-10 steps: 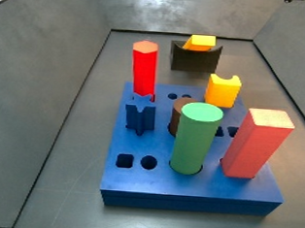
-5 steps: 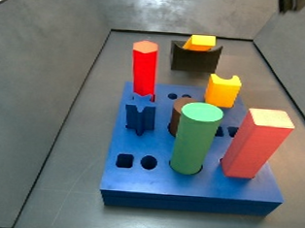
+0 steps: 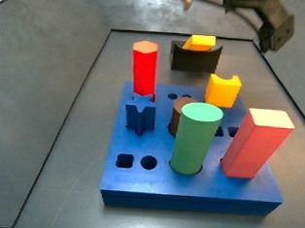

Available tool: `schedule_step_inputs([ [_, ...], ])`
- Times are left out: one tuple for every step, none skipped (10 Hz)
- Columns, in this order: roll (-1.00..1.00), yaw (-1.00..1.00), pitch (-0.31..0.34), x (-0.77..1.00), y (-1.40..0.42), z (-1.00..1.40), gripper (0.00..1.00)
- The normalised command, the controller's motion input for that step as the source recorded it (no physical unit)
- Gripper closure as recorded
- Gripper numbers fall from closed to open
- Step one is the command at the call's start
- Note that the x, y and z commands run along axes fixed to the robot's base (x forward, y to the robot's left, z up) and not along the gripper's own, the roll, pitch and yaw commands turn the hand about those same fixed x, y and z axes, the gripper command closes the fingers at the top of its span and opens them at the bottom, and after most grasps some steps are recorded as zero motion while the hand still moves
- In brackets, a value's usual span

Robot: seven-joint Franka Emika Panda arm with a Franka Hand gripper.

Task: Pick up the double-square object. Move up. Rotate the double-square object. Place the double-square object on the fixture. Regrasp the double-square object. Move to above the board. Insert the double-square object.
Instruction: Regrasp the double-square object, then move to above the board.

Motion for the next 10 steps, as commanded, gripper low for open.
schedule_step_inputs([
  [0.06,0.05,-0.02,0.13,0.01,-1.0,0.0],
  [0.07,0.05,-0.012,0.14,0.0,-1.0,0.0],
  [0.07,0.04,-0.007,0.14,0.0,-0.9,0.0],
  [0.07,0.04,-0.008,0.12,-0.01,-0.75,0.0],
  [0.07,0.05,-0.011,0.1,-0.01,-0.61,0.0],
  [0.07,0.04,-0.014,0.09,-0.02,-0.41,0.0],
  [0.06,0.04,-0.012,0.09,-0.02,-0.26,0.0],
  [0.0,0.0,0.0,0.0,0.0,0.0,1.0],
  [0.34,0.24,-0.044,0.03,0.19,1.0,1.0],
  [0.32,0.24,-0.058,0.04,0.18,1.0,1.0],
])
